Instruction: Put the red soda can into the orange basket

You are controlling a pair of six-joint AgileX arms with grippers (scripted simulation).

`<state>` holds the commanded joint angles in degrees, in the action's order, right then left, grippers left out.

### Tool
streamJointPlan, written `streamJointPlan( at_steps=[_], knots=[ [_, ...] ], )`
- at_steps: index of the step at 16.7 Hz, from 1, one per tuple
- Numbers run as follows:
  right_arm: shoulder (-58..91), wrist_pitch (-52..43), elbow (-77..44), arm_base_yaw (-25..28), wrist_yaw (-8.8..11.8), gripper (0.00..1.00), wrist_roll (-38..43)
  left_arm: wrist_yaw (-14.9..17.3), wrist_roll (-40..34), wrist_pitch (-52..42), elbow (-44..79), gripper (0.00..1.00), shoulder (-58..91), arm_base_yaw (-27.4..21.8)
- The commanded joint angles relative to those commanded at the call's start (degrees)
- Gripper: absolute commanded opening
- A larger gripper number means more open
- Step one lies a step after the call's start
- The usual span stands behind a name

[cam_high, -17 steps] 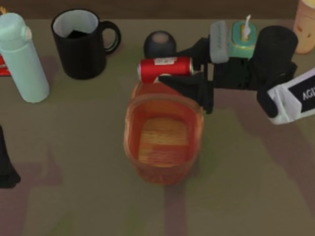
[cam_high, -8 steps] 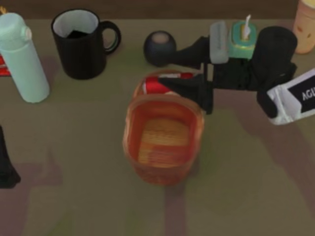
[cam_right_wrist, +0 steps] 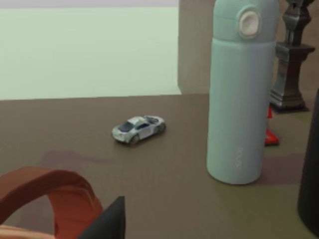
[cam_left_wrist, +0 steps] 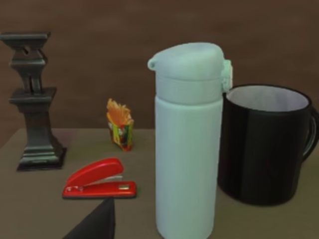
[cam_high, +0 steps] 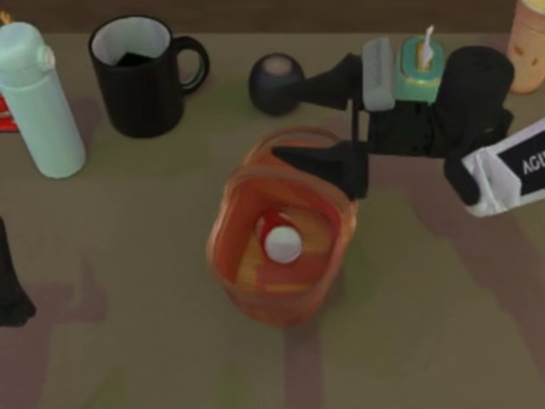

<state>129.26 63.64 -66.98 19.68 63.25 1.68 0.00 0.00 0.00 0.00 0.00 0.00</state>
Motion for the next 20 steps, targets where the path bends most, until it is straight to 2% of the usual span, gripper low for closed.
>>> streamJointPlan(
  at_steps=[6,8,10,12,14,17,20],
  knots=[
    [-1.49,-1.04,1.24,-0.32,-0.57,1.0,-0.13,0.29,0.97,-1.28,1.61,1.0,1.65,-0.81],
    [-5.03,-3.35,4.12,-0.71,-2.06,1.0,-0.37,0.8,3.19,-4.26,5.45,1.0,5.53,-2.55],
    [-10.59,-6.72,8.23,-1.48,-4.58,1.0,-0.67,1.35,6.45,-8.75,11.31,1.0,11.41,-4.95],
    [-18.07,-10.99,13.27,-2.64,-8.19,1.0,-0.98,1.81,10.62,-14.61,19.01,1.0,19.06,-7.83],
    [-26.97,-15.88,18.89,-4.07,-12.7,1.0,-1.23,2.15,15.46,-21.39,28.07,1.0,28.04,-11.0],
    [-42.2,-24.05,28.0,-6.57,-20.77,1.0,-1.48,2.4,23.67,-32.68,43.59,1.0,43.47,-16.11],
    [-58.82,-32.67,37.24,-9.21,-29.76,1.0,-1.61,2.36,32.57,-44.67,60.71,1.0,60.51,-21.4]
  ],
)
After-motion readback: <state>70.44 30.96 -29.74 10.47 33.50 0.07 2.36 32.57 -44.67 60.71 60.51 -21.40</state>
